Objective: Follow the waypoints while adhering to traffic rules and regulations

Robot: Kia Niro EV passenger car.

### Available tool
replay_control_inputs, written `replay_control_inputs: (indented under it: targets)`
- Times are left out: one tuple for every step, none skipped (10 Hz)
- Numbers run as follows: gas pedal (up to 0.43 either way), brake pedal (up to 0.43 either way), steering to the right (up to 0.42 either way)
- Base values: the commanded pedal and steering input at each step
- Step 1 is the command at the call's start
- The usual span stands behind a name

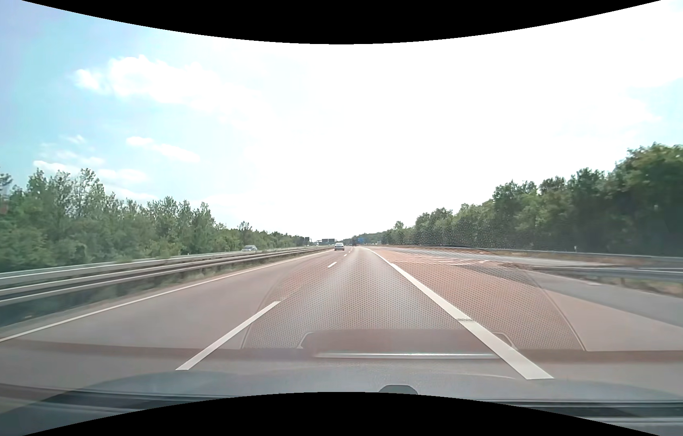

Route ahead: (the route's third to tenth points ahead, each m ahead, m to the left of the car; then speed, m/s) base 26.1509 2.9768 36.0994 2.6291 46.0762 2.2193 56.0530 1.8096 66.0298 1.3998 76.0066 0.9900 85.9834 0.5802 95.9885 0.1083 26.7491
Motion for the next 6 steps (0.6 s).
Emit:
replay_control_inputs:
  targets:
    - [0.157,0.000,-0.006]
    - [0.157,0.000,-0.006]
    - [0.157,0.000,-0.007]
    - [0.157,0.000,-0.006]
    - [0.157,0.000,-0.006]
    - [0.157,0.000,-0.007]
